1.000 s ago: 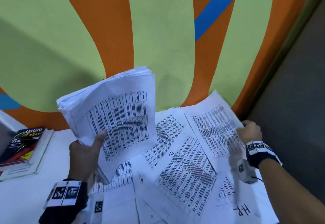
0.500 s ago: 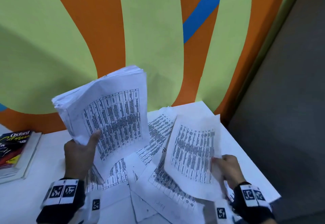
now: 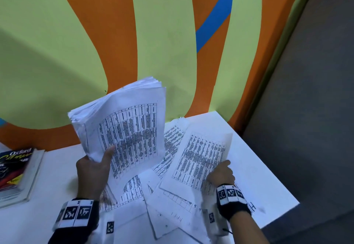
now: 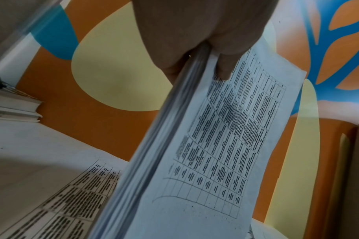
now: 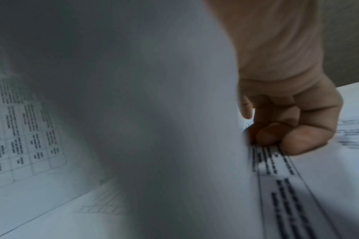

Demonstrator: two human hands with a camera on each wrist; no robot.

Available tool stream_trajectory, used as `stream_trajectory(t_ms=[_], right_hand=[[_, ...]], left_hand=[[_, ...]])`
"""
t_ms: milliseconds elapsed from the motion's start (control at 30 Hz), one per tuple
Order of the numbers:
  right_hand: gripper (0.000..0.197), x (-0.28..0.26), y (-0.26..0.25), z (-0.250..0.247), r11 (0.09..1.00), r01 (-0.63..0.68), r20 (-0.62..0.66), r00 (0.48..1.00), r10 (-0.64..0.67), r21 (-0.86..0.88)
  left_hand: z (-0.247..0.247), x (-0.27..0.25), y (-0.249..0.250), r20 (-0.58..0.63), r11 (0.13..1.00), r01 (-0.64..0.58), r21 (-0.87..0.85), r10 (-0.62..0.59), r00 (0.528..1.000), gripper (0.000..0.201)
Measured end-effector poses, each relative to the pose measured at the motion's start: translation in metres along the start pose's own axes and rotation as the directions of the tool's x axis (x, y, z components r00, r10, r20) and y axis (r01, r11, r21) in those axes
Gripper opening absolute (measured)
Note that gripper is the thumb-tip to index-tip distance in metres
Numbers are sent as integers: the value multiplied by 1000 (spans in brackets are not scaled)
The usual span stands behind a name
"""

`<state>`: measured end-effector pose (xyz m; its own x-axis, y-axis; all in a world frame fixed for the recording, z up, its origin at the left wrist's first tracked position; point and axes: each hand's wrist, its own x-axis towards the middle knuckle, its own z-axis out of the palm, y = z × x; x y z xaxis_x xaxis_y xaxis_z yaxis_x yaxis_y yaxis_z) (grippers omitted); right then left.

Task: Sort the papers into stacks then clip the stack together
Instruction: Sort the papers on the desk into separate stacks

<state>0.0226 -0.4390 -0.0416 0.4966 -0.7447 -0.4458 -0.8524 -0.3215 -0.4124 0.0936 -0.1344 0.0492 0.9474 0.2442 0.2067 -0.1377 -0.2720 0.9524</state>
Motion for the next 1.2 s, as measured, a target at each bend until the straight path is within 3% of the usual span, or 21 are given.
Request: stream_trajectory(t_ms=[100, 233, 300, 500, 600, 733, 833, 1000, 1133, 1200], right_hand=[[73, -2, -2, 1, 999, -48, -40, 998, 49, 23], [115, -12, -3, 2, 994, -91, -62, 994, 88, -58], [127, -15, -6, 8, 986, -114, -68, 992, 106, -120], [94, -4, 1, 13, 998, -53, -120, 991, 57, 36], [92, 1, 1, 11, 981, -160, -167, 970, 176, 106], [125, -4, -6, 12, 965, -261, -167, 950, 262, 29], [134, -7, -8, 19, 970, -240, -253, 941, 223, -41], [94, -2, -13, 14, 978, -179, -217, 956, 198, 107], [92, -1, -3, 3, 891, -81, -139, 977, 159, 446], [50, -1, 7, -7, 813, -54, -149, 974, 171, 580]], left_hand=[[-3, 1, -3, 10, 1000, -20, 13, 20, 1000, 28], [-6, 4, -5, 11, 999, -44, 20, 43, 999, 24], [-7, 5, -8, 5, 999, -46, 14, 46, 999, 24], [-9, 7, -10, 22, 999, -51, 7, 51, 998, 27], [-10, 7, -11, 34, 999, -48, -9, 48, 998, 24], [-10, 5, -10, 51, 999, -43, -8, 43, 998, 26], [-9, 5, -10, 57, 999, -43, -15, 44, 997, 26], [-10, 3, -6, 68, 999, -23, -42, 26, 997, 23], [-11, 5, -8, 69, 999, -1, -48, 4, 998, 22], [-14, 7, -10, 59, 999, 9, -53, -6, 998, 18]])
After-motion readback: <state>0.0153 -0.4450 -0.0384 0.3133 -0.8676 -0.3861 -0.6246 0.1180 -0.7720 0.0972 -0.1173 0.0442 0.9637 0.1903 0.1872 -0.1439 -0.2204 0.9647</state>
